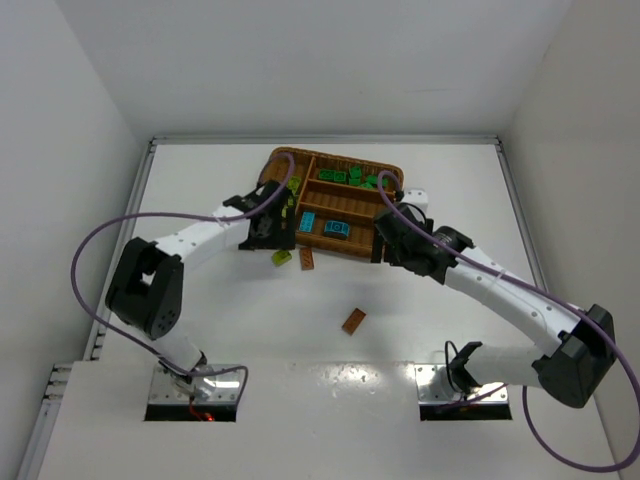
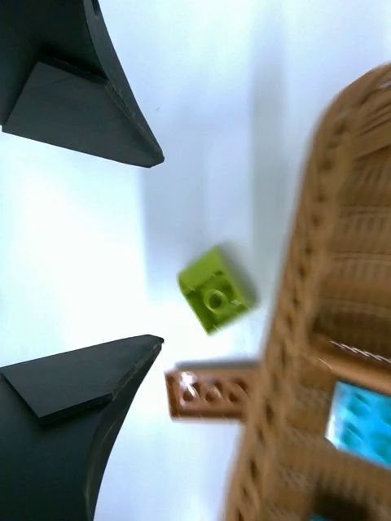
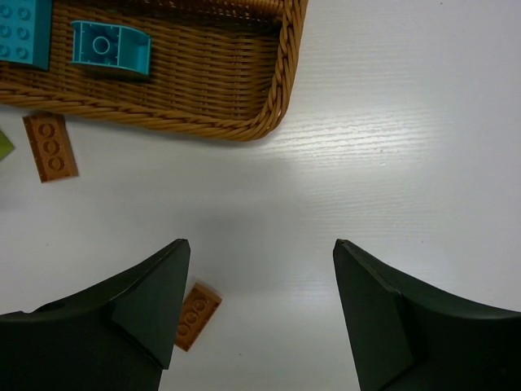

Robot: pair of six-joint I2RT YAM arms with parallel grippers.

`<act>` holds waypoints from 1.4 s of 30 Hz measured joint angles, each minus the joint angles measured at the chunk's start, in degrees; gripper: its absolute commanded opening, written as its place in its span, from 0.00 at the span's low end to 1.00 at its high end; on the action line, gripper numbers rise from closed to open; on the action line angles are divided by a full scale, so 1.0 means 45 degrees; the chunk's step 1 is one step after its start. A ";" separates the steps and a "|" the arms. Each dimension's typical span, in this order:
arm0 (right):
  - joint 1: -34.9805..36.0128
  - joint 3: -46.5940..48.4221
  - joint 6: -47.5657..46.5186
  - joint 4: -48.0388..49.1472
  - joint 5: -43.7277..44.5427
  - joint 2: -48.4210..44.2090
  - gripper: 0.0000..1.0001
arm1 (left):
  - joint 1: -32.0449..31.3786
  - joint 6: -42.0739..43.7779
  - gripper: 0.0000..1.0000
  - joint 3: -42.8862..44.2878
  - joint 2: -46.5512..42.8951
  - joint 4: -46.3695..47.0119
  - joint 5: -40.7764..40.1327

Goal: Sort the legos into containers by color

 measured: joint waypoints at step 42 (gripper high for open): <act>0.0000 -0.0010 0.0015 -0.0049 -0.0151 -0.0053 0.72 | 0.0835 0.0471 0.13 0.3551 0.0923 0.0525 0.0617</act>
